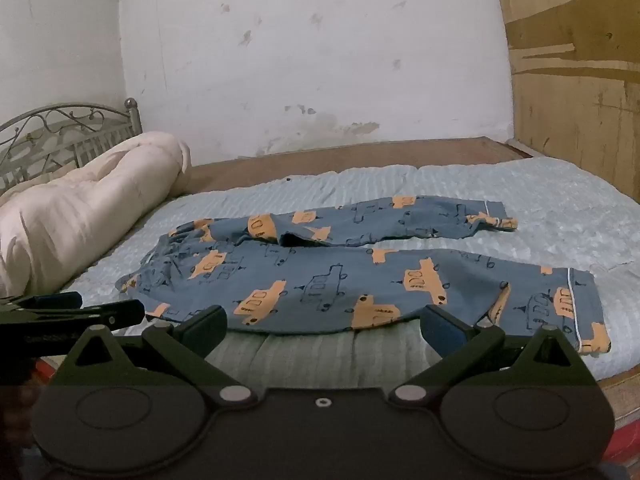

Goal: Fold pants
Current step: 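Move both grippers toward the waistband of the blue truck-print pants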

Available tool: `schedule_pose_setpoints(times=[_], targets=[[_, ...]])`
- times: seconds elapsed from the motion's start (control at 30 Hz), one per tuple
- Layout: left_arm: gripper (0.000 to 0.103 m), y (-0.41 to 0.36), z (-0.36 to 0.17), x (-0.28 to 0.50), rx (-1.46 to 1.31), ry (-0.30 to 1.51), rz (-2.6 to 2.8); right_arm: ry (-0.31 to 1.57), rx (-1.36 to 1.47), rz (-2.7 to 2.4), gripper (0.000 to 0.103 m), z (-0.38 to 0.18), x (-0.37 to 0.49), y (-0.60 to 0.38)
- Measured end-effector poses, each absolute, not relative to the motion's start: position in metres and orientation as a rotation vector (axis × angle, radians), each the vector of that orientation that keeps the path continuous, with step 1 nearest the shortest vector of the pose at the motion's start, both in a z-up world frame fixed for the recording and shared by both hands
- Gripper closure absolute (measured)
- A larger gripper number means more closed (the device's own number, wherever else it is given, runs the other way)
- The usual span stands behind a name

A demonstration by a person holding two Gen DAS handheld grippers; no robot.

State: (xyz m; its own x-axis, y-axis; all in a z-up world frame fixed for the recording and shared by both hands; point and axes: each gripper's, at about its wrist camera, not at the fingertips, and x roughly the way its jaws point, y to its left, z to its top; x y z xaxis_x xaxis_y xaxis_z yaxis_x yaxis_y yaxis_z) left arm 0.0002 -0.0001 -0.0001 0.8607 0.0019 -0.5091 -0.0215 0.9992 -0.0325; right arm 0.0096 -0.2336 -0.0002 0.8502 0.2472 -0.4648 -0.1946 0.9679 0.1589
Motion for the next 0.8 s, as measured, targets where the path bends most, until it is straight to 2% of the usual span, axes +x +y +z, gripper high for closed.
schedule_pose_setpoints(times=[0.8], targets=[[0.000, 0.000, 0.000, -0.001, -0.053, 0.533, -0.006, 0.514, 0.103, 0.248, 0.001, -0.001, 0.010, -0.231]])
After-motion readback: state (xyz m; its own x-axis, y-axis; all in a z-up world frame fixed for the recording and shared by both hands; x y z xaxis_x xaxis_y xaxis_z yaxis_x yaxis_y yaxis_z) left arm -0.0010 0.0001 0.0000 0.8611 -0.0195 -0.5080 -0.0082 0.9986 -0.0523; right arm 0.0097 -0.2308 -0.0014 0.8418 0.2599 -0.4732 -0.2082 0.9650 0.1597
